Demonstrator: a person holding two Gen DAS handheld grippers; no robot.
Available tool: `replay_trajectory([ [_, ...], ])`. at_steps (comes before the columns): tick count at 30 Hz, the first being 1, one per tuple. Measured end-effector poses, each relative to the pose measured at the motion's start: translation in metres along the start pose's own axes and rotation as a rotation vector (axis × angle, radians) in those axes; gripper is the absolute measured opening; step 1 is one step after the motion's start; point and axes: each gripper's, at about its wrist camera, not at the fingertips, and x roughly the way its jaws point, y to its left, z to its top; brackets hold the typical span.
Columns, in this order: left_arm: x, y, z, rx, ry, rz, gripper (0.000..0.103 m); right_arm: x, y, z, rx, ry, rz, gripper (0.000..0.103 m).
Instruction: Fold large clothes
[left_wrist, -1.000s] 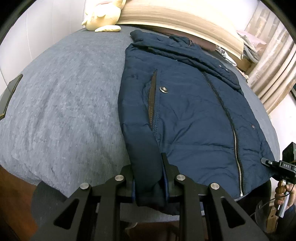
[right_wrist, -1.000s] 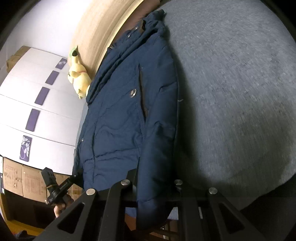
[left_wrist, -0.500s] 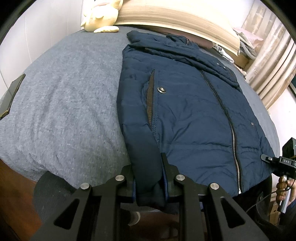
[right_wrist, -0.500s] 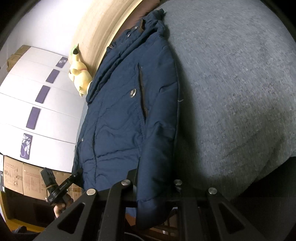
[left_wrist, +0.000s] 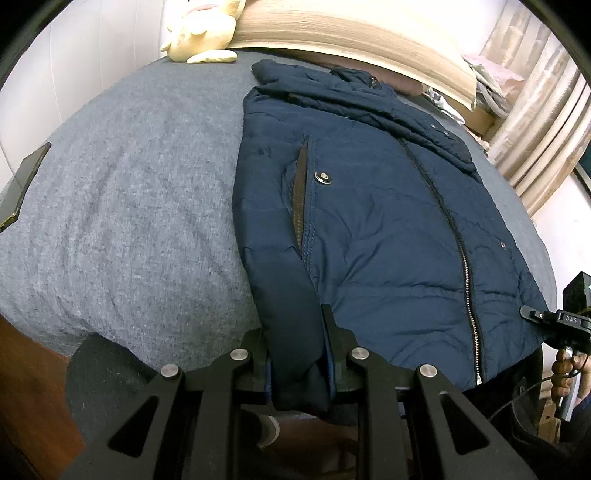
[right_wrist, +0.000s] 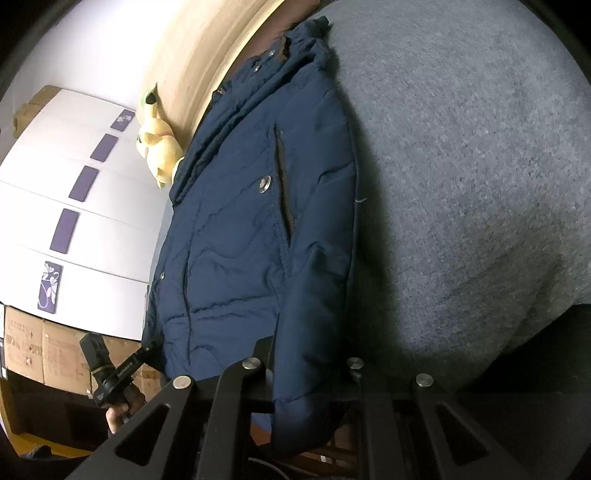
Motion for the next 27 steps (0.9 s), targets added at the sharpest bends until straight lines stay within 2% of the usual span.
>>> replay_trajectory([
  [13,-0.0042,-0.0035,-0.0009,0.010,-0.006,0.002,0.021,-0.0018,0.0050,0.0012,-0.026,0.011,-0.011,0.014],
  [27,-0.0067,0.0028,-0.0022,-0.023,-0.014,-0.042,0.020,-0.0038,0.0018,0.0014,-0.023,0.006,0.011,0.013],
])
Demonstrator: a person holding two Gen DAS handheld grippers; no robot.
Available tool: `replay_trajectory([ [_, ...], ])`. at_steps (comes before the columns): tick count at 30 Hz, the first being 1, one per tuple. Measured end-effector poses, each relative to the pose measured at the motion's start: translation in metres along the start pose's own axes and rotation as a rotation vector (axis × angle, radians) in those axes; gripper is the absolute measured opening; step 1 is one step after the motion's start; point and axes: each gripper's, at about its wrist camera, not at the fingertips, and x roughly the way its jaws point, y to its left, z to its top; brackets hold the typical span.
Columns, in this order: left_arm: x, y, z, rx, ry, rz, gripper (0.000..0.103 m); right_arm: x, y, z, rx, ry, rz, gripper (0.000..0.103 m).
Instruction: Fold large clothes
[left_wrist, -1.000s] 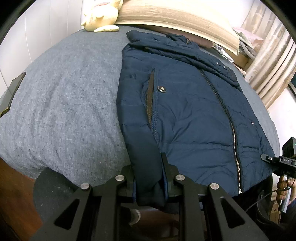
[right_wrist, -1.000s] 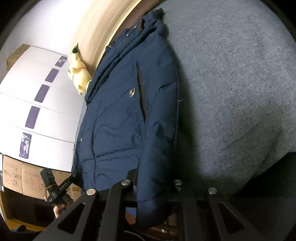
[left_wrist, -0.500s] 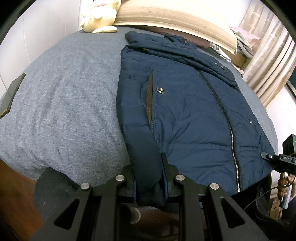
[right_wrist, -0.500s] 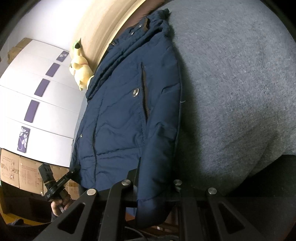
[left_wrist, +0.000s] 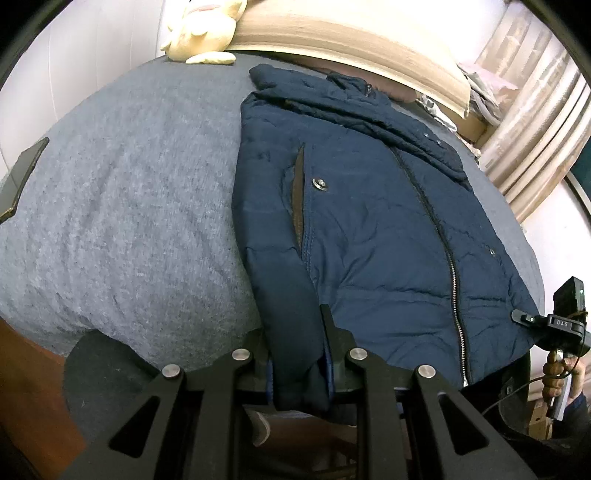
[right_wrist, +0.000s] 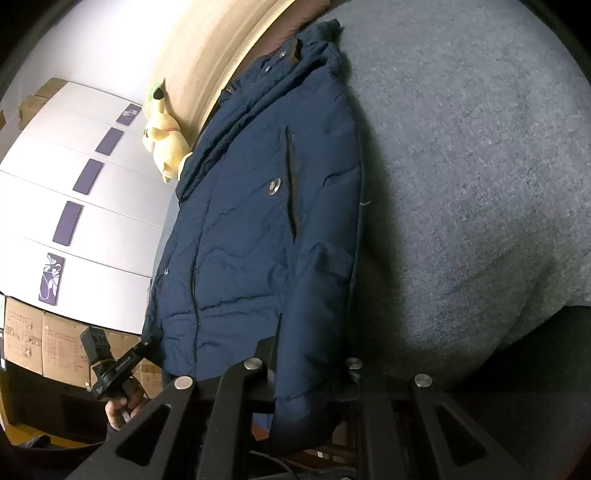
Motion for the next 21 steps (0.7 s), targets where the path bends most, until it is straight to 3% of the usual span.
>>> replay_trajectory([
  [21,0.0023,-0.0002,-0.0020,-0.001,-0.010,0.022,0.020,-0.0019,0.0045,-0.0021,-0.019,-0.021,-0.011,0.013],
])
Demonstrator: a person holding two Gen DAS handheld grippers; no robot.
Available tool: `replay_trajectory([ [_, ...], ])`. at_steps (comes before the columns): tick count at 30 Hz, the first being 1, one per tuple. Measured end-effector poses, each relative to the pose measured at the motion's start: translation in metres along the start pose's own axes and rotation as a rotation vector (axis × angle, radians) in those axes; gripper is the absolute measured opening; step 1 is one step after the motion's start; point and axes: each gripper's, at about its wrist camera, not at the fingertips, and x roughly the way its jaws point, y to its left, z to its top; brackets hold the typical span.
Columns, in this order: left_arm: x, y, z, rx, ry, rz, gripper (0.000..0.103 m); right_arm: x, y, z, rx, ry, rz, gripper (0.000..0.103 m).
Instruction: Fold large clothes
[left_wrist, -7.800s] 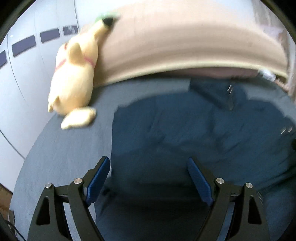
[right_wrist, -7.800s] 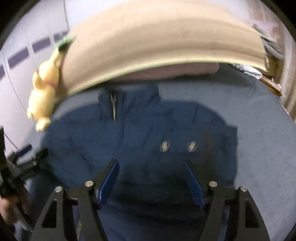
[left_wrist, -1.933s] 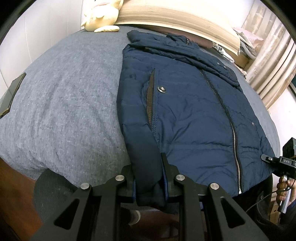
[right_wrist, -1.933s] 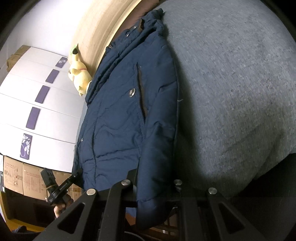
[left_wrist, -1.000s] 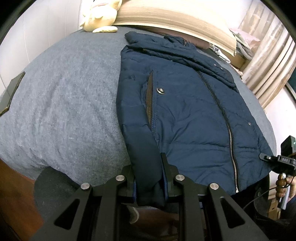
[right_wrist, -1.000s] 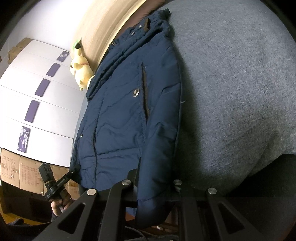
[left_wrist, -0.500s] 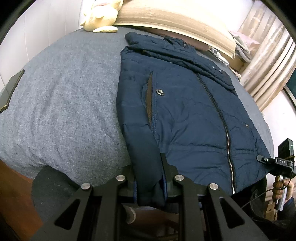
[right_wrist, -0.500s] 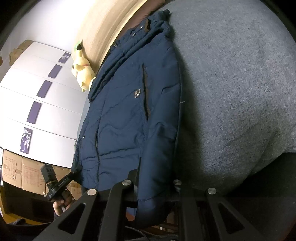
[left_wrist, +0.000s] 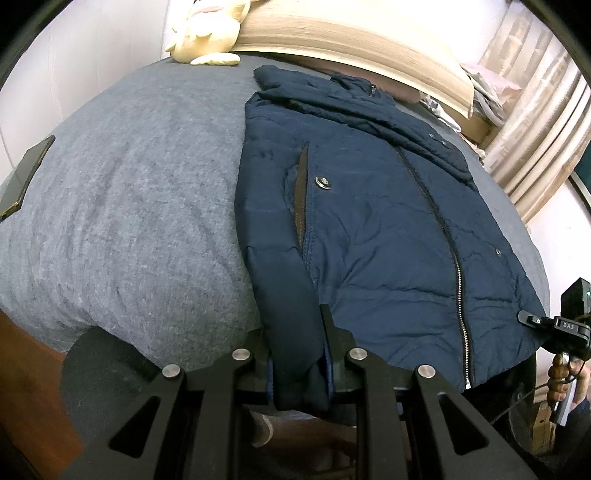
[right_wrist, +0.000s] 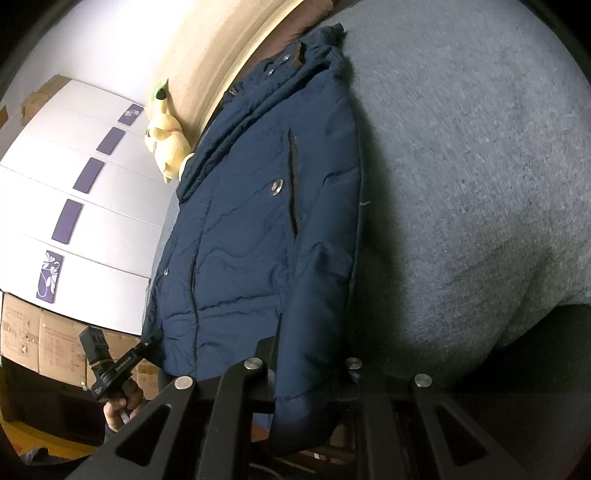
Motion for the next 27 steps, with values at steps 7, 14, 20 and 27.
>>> replay_trajectory([
  [7,-0.002,-0.005,-0.001,0.012,-0.021,0.038,0.020,0.001,-0.002,-0.004,0.000,-0.027,-0.004,0.013],
  [14,-0.008,-0.009,-0.004,0.027,-0.049,0.050,0.020,0.000,-0.014,-0.011,0.050,-0.057,0.029,0.013],
  [20,-0.007,-0.008,-0.010,0.023,-0.045,0.049,0.020,-0.002,-0.020,-0.011,0.050,-0.057,0.030,0.013],
  [27,-0.009,-0.010,-0.010,0.036,-0.053,0.055,0.020,-0.004,-0.017,-0.008,0.038,-0.058,0.021,0.013],
])
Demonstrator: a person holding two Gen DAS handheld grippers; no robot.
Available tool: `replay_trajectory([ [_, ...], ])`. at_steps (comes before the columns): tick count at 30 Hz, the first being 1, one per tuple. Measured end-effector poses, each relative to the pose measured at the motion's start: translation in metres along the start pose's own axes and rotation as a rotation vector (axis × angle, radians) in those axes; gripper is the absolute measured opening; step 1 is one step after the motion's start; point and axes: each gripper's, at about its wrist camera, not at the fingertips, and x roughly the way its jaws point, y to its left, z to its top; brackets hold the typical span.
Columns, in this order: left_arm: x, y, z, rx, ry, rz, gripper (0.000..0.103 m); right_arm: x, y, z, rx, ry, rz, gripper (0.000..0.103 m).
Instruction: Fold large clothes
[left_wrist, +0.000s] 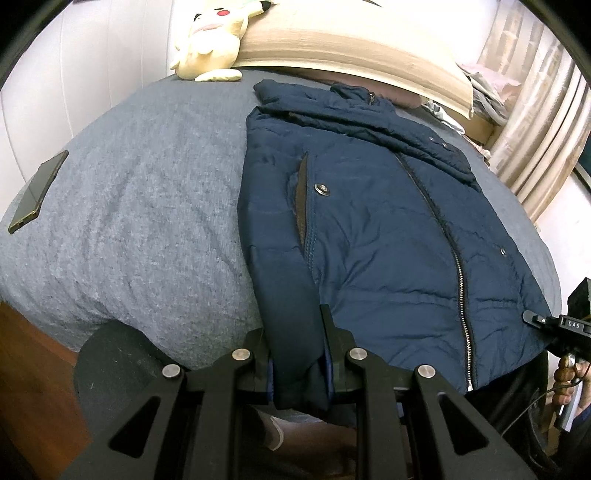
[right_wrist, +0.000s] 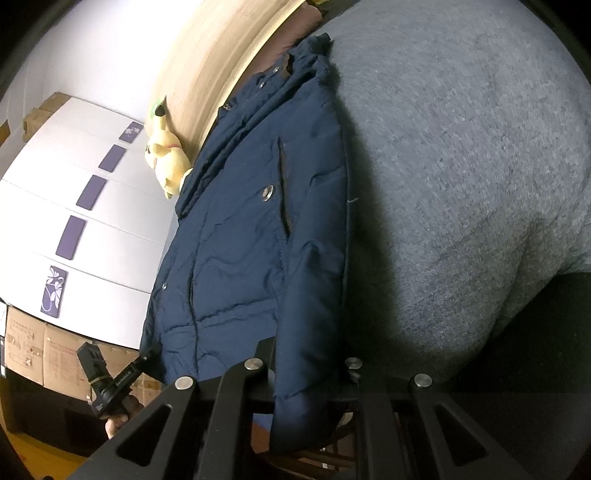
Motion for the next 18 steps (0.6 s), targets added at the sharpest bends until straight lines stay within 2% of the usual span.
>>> replay_trajectory([
  [18,0.0045,-0.0005,-0.0099,0.017,-0.007,0.013,0.020,0.0053,0.0026,-0.0062,-0.022,-0.018,-0.014,0.013],
])
